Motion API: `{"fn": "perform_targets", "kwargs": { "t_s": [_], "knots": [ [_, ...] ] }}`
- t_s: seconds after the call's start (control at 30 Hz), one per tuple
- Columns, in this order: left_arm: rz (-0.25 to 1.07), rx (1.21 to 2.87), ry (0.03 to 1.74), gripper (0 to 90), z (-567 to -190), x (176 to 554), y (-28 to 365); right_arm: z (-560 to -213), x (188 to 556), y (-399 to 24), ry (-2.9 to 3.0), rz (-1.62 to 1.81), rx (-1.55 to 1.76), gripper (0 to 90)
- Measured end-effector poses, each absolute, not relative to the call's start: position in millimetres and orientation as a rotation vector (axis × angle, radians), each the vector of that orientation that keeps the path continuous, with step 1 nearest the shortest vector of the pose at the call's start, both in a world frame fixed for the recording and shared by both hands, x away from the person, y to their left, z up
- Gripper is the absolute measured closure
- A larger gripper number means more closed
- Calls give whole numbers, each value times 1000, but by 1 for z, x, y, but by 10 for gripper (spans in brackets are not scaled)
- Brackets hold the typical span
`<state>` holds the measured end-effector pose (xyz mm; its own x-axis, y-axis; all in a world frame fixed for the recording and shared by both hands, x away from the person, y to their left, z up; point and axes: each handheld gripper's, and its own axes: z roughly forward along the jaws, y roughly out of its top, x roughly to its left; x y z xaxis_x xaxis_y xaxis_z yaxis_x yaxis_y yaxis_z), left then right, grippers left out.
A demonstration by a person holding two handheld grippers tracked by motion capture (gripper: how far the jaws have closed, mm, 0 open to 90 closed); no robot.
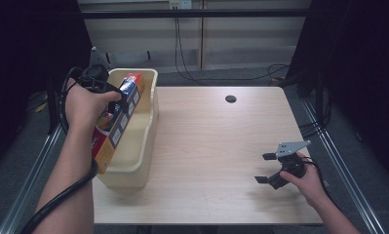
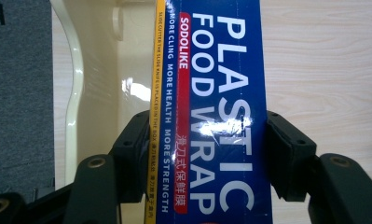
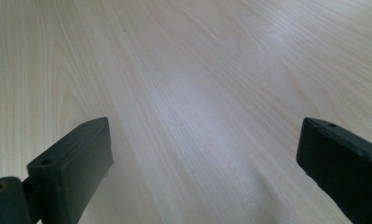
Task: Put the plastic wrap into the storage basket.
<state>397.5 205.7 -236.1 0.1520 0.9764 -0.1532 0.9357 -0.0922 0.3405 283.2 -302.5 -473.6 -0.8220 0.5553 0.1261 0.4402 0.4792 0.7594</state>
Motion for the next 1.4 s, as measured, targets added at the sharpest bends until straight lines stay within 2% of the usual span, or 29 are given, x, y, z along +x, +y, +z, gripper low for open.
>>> {"fn": "perform_targets", "kwargs": {
  "t_s": [1.4],
  "knots": [
    [64,2034,1917,408,-280,403,212,-473,282,-300,2586,1268,866,32]
  ]
}}
